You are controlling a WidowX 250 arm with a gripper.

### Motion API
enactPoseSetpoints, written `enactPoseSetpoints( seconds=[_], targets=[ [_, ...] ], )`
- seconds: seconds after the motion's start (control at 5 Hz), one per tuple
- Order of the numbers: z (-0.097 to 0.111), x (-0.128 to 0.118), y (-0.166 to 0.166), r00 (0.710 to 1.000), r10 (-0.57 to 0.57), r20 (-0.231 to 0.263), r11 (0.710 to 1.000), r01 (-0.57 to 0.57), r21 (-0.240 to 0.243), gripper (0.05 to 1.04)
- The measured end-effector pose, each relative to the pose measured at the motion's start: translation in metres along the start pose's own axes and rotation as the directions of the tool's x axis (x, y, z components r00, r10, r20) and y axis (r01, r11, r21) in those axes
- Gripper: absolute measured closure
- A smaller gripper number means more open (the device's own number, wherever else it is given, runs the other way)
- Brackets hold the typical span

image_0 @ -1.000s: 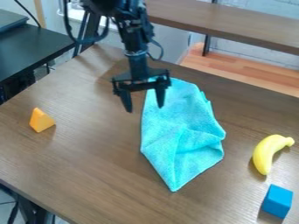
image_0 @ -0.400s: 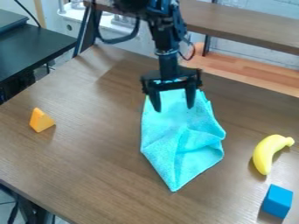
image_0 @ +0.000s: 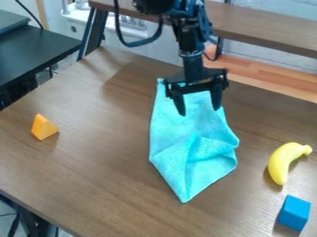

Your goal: Unfold the cloth from the top right to bottom left

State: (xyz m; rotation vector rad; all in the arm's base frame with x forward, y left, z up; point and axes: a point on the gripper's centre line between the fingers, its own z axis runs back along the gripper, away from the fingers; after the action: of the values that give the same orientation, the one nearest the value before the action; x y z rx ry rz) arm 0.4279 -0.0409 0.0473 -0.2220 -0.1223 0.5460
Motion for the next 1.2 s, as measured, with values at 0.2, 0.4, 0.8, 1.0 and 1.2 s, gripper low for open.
enactPoseSetpoints(
  seconds=[0.2,0.4,0.8,1.0,1.2],
  targets=[
    [-0.001,-0.004,-0.015,1.000,-0.006,0.004,1.000,0.006,-0.011,0.084],
    [-0.010,-0.005,-0.019,1.000,0.010,0.002,1.000,-0.010,0.000,0.084],
    [-0.021,-0.006,-0.031,0.999,0.015,0.029,1.000,-0.015,0.015,0.111],
    [-0.029,-0.006,-0.033,0.999,0.025,0.043,0.999,-0.026,0.022,0.410],
    [-0.034,-0.005,-0.033,0.998,0.035,0.050,0.999,-0.036,0.018,0.711]
  ],
)
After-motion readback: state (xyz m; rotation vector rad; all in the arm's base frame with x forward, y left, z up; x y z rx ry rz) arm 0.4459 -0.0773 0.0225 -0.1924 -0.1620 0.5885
